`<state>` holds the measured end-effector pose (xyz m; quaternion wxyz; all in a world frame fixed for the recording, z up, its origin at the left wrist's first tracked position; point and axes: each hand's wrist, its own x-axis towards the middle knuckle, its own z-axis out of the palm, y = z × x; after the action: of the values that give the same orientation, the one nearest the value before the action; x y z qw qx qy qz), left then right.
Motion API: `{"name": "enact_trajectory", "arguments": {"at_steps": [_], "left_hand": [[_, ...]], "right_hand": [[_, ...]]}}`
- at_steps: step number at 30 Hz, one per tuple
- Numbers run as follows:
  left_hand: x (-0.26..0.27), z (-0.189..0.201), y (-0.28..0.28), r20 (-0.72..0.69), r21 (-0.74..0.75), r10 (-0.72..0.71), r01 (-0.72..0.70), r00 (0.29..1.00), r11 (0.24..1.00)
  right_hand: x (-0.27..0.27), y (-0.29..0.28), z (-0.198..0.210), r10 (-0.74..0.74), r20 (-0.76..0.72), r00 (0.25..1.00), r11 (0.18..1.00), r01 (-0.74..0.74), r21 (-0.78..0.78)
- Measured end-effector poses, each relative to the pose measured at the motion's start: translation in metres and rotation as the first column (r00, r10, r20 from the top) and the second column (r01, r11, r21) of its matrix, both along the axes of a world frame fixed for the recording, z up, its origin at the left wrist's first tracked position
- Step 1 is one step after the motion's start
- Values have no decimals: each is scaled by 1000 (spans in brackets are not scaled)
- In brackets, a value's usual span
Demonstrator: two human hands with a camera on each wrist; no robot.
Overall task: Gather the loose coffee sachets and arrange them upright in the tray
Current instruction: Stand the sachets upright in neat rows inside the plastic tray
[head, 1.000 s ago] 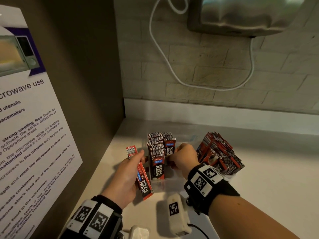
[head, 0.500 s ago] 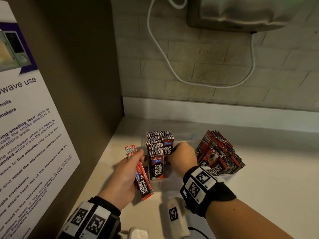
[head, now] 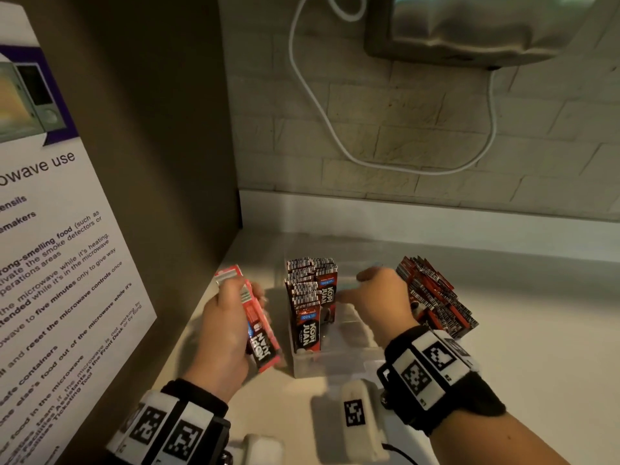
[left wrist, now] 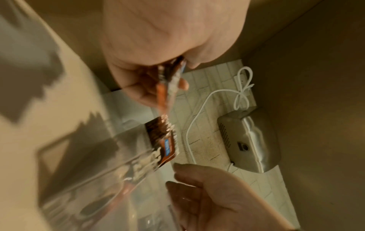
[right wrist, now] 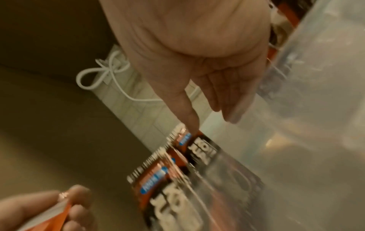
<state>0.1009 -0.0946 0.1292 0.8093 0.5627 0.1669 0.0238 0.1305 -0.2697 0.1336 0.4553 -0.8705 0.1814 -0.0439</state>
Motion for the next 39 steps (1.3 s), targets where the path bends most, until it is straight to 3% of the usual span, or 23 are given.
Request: {"name": "enact_trajectory", "arguments": {"at_steps": [3, 7, 10, 13, 16, 18, 21, 25, 30, 34, 39], "left_hand": [[-4, 10, -1, 133, -20, -39, 42, 990, 999], [-10, 20, -15, 226, -29, -132, 142, 965, 989], [-12, 23, -25, 242, -2, -149, 154, 959, 988], [-12, 22, -25, 230, 50, -143, 135, 963, 990], [-10, 21, -19, 185, 81, -145, 132, 972, 988], [-7, 19, -17, 132, 16, -194, 194, 972, 981], [-7, 21, -16, 126, -63, -275, 284, 953, 957], [-6, 22, -12, 205, -83, -194, 214, 959, 973], [-2, 19, -14, 234, -28, -140, 150, 962, 988], [-4, 15, -21, 213, 11, -149, 151, 965, 989], [7, 0, -9, 59, -52, -58, 61, 997, 997]], "right_hand": [[-14, 3, 19, -4, 211, 978, 982, -36, 186], [-41, 20, 41, 297, 187, 937, 825, -350, 444], [-48, 30, 39, 422, 189, 887, 795, -462, 392], [-49, 28, 35, 387, 251, 888, 812, -456, 363], [-48, 19, 37, 340, 388, 857, 765, -492, 416], [-47, 16, 38, 326, 485, 811, 735, -541, 409], [-50, 17, 36, 360, 505, 785, 731, -573, 371], [-54, 18, 29, 386, 462, 799, 766, -557, 323], [-50, 16, 30, 280, 382, 881, 804, -433, 408], [-51, 15, 32, 359, 278, 891, 854, -434, 288], [-31, -14, 31, 3, 279, 960, 920, -112, 375]]}}
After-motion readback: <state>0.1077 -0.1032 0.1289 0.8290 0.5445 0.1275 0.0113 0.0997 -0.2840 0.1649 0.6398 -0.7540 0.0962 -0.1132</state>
